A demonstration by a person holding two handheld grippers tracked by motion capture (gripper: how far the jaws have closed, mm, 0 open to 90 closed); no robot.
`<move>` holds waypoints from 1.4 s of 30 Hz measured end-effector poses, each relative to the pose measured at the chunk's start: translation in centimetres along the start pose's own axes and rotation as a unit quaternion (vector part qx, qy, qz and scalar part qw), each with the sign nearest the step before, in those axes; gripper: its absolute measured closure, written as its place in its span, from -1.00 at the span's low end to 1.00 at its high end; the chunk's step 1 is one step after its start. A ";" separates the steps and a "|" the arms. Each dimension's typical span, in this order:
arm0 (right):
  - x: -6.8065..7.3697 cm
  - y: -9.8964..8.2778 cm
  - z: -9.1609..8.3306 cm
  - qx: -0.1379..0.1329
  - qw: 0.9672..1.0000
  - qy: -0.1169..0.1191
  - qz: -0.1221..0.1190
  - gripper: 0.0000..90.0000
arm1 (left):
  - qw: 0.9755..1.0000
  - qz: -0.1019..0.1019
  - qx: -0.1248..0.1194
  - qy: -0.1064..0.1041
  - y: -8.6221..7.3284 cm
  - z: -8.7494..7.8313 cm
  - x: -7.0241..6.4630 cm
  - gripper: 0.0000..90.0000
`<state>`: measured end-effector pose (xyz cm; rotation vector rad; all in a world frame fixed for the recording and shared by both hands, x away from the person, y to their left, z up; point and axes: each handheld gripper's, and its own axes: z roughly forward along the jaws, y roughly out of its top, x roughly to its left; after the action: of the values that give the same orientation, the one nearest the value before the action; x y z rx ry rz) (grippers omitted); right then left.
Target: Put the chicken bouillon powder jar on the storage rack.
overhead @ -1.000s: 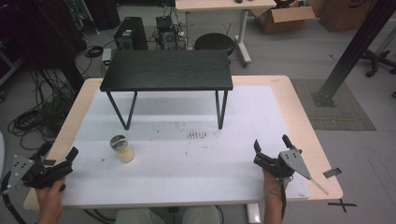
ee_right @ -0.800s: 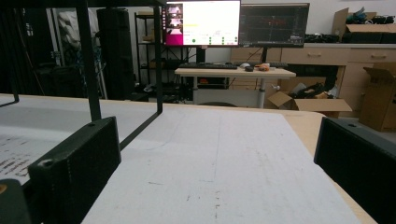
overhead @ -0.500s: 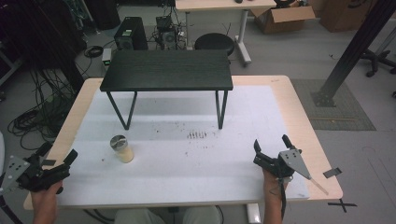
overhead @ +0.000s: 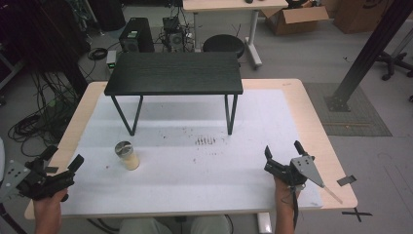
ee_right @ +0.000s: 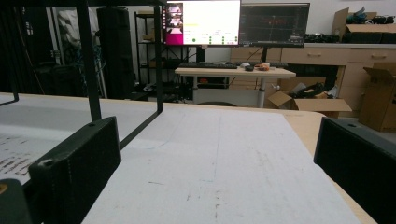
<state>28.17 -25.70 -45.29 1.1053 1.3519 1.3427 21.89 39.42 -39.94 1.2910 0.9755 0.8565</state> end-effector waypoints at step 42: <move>0.0 0.0 0.0 -0.002 1.000 0.001 -0.002 -0.99 | 0.992 0.037 0.083 -0.088 -2.0 6.1 -5.6 -0.99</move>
<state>28.14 -25.68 -45.30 1.0994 1.3520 1.3433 25.47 31.75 -41.27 1.5260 0.8769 0.7158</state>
